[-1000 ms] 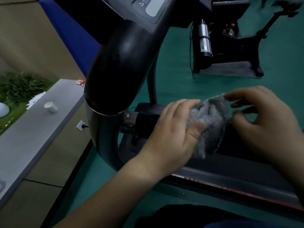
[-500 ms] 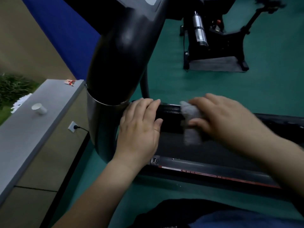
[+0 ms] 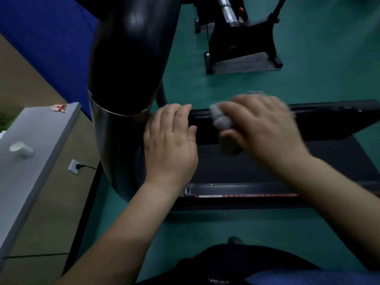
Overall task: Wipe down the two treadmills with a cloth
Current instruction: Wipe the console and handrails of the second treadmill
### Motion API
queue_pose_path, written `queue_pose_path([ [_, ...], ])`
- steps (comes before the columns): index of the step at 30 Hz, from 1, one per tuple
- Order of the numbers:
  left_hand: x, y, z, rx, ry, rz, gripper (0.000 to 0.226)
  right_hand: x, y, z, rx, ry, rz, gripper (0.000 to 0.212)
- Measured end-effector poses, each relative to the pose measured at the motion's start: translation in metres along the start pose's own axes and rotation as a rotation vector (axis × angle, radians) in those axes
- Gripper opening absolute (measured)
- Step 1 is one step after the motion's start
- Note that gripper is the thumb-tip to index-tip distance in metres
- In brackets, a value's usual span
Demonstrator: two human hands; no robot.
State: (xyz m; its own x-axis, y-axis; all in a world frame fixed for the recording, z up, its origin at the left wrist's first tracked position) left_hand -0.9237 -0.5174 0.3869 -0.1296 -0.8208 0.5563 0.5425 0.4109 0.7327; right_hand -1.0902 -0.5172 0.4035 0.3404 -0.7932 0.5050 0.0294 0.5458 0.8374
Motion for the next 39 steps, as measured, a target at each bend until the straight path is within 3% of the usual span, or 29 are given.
queue_pose_path([
  [4,0.000,0.000,0.005,-0.041,0.051,0.027,0.043,-0.054,0.007,0.077,-0.002,-0.241,0.016,0.045],
  [7,0.000,-0.005,0.016,-0.041,0.088,0.072,0.043,-0.052,0.008,0.080,0.019,-0.398,0.016,0.043],
  [12,0.002,-0.024,0.047,-0.051,0.080,0.102,0.043,0.001,-0.001,0.020,0.019,-0.128,0.013,0.058],
  [15,0.003,-0.032,0.051,-0.032,0.107,0.164,0.038,-0.007,0.002,0.039,0.032,0.012,0.028,0.056],
  [20,0.001,-0.038,0.049,0.016,0.095,0.260,0.038,-0.058,0.012,0.141,0.068,-0.134,0.033,0.049],
  [24,0.002,-0.041,0.052,0.024,0.115,0.315,0.038,-0.059,0.011,0.151,0.073,-0.218,0.026,0.042],
  [30,0.003,-0.040,0.054,0.053,0.117,0.328,0.039,-0.008,0.003,0.080,0.108,0.070,-0.057,0.053],
  [34,0.002,-0.039,0.053,0.052,0.137,0.286,0.038,-0.013,0.004,0.099,0.189,0.206,-0.193,0.059],
  [39,0.003,-0.037,0.049,0.051,0.132,0.221,0.039,-0.034,0.001,0.181,0.491,-0.029,-0.366,0.034],
])
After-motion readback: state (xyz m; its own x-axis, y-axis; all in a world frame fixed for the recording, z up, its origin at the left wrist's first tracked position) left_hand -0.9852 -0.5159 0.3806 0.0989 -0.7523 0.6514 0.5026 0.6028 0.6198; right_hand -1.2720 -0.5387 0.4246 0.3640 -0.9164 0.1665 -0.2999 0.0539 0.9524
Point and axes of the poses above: each hand's wrist, its own x-axis towards the middle knuckle, its own y-axis out of the back of the hand, z = x × y, the point moved 6 cm from there along x, towards the middle knuckle, and after that the axes turned 12 degrees about -x, right-handed, at the moved point
